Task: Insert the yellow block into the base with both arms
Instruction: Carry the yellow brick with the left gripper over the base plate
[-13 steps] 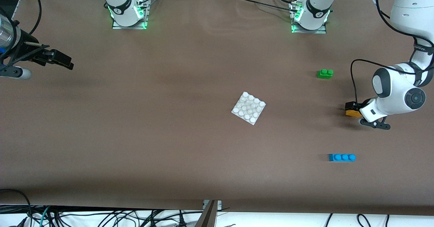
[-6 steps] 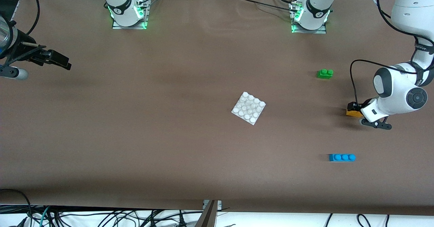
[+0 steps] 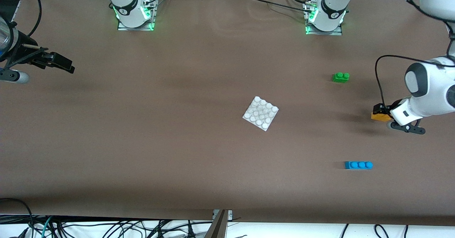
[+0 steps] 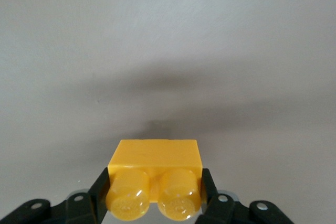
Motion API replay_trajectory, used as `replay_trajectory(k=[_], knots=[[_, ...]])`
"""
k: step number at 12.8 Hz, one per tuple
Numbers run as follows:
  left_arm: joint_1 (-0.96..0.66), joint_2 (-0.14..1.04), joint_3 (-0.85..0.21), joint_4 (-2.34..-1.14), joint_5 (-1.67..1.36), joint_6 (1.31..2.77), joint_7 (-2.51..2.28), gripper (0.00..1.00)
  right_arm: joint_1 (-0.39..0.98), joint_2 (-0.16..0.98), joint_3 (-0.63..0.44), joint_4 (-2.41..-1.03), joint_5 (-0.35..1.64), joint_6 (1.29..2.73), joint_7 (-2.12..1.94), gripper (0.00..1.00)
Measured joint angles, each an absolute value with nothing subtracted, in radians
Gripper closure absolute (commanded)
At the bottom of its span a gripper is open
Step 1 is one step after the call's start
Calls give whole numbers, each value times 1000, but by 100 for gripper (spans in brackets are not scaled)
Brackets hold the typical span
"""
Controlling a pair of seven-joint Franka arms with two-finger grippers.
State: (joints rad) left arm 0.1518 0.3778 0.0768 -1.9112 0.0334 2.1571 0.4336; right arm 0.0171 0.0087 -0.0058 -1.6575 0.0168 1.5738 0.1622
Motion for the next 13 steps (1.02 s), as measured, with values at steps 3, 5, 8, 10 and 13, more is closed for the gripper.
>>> replay_trajectory(k=[3,5,8,10,13], knots=[[-1,253,59,-1905,-38,2100,425,100,17,9,-6,-1658,17,1574,162,0],[-117,235,53,-1907,-128,2096,381,100,17,9,-6,-1658,17,1574,162,0],[-261,266,3,-1899,-155,2105,217,100,17,9,-7,-1658,17,1574,162,0],[-358,322,-14,-1866,-156,2120,137,100,17,9,-8,-1658,17,1574,162,0],[-459,408,-20,-1823,-156,2181,119,100,16,9,-17,-1658,17,1574,162,0]])
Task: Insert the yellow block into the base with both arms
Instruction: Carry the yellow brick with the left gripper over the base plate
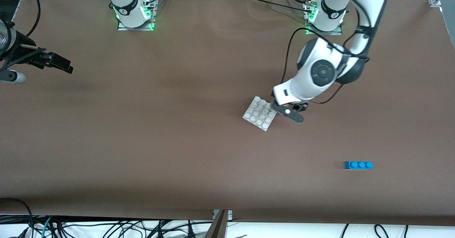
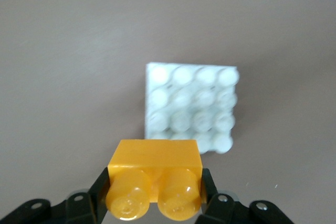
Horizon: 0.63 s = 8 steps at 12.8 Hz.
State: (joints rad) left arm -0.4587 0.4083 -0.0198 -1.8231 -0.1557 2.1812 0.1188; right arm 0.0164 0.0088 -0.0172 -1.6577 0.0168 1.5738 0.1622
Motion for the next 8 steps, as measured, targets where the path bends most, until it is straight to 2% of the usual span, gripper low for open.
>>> replay_trajectory(k=[8], knots=[[-520,496,-28,-1811,-156,2216,99,100,16,9,-28,-1658,17,1574,162,0]])
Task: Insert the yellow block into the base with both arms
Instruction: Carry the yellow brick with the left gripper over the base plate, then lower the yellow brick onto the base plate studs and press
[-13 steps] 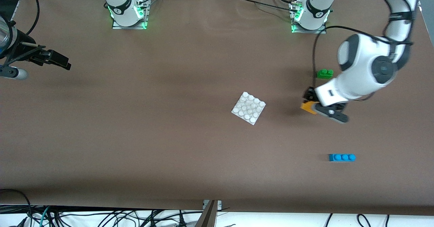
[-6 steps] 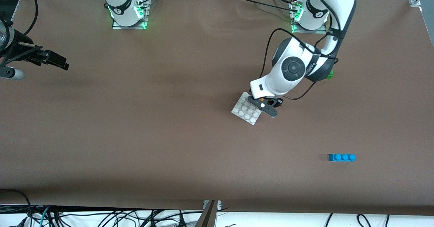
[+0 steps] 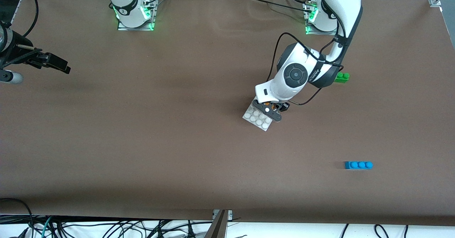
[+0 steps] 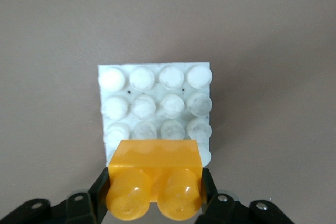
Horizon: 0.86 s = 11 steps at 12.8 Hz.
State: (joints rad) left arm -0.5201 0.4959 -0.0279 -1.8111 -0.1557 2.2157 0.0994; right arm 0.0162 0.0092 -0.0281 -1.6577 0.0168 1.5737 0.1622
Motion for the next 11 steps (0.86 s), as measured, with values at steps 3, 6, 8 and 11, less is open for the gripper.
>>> replay_trajectory(k=[3,6,8,11], knots=[[-549,518,-28,-1811,-156,2216,42,100,16,10,-28,-1658,17,1574,162,0],[-550,537,-25,-1811,-156,2216,38,100,16,10,-28,-1658,17,1574,162,0],[-550,555,-24,-1811,-156,2219,38,100,16,11,-28,-1658,17,1574,162,0],[-550,567,-23,-1808,-138,2236,39,100,16,12,-28,-1658,17,1573,162,0]])
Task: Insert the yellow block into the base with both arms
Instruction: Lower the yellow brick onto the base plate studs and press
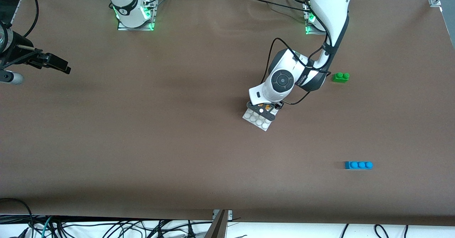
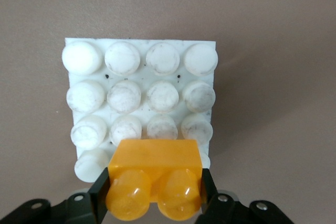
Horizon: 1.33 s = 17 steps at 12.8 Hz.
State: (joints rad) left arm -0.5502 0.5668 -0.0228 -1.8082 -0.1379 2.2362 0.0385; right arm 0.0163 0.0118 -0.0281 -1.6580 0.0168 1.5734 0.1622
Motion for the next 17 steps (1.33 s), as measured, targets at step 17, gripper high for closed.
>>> replay_trajectory(k=[17], knots=[[-548,624,-9,-1779,-130,2303,71,100,16,13,-28,-1658,17,1573,162,0]])
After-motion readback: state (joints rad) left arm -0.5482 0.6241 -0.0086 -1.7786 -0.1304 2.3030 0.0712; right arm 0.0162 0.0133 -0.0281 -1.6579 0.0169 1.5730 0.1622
